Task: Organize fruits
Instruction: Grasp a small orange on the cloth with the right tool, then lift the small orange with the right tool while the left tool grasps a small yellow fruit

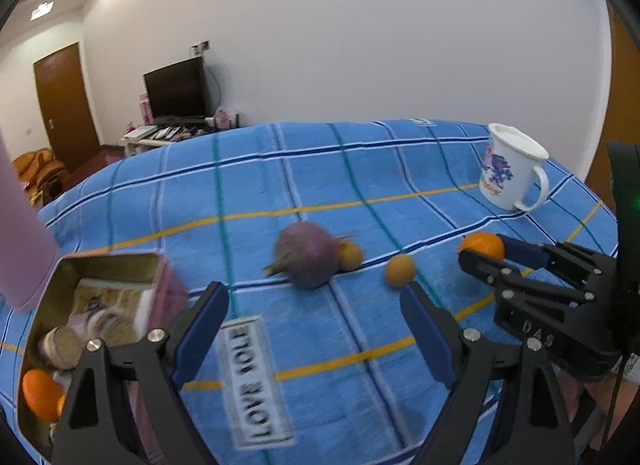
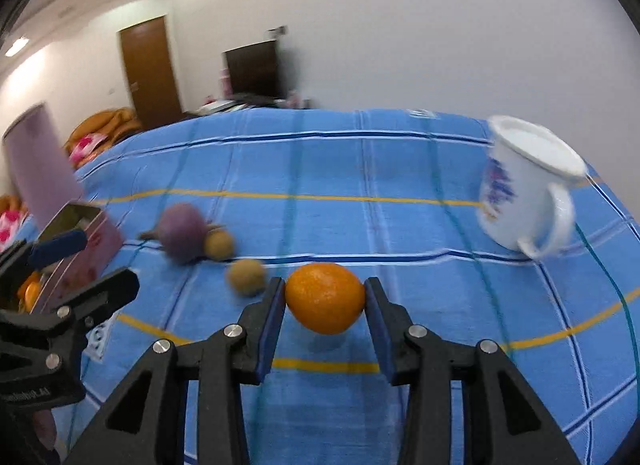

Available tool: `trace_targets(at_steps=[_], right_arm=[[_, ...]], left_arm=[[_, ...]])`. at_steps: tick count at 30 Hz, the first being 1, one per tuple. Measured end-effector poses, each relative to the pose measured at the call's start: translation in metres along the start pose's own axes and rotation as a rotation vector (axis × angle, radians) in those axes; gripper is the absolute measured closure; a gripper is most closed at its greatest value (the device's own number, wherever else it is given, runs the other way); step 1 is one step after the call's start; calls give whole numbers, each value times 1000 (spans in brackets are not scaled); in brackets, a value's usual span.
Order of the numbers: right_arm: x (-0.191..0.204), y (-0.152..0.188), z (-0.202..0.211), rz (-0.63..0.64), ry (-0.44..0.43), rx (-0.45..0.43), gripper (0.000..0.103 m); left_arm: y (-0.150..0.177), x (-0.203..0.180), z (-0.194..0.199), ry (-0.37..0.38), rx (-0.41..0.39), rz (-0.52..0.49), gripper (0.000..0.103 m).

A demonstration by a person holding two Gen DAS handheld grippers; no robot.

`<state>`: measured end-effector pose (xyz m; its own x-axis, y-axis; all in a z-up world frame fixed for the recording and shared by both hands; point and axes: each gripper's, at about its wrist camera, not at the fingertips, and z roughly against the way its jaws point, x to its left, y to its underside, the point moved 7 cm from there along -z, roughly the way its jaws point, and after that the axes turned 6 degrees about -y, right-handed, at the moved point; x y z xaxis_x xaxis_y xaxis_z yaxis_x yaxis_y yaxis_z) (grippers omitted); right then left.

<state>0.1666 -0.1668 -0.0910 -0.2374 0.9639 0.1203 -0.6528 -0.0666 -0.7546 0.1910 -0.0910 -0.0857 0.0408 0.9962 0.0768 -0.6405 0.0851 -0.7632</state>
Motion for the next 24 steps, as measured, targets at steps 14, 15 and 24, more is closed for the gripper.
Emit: trace_targets(at_steps=[14, 15, 24], right_arm=[[-42, 1, 20, -81, 57, -47, 61], [-40, 0, 20, -75, 59, -48, 61], [-31, -2, 19, -38, 51, -54, 61]], left_arm=[[-7, -66, -51, 103, 100, -68, 50], [-6, -67, -54, 107, 117, -67, 57], [-3, -73, -58, 139, 152, -78, 76]])
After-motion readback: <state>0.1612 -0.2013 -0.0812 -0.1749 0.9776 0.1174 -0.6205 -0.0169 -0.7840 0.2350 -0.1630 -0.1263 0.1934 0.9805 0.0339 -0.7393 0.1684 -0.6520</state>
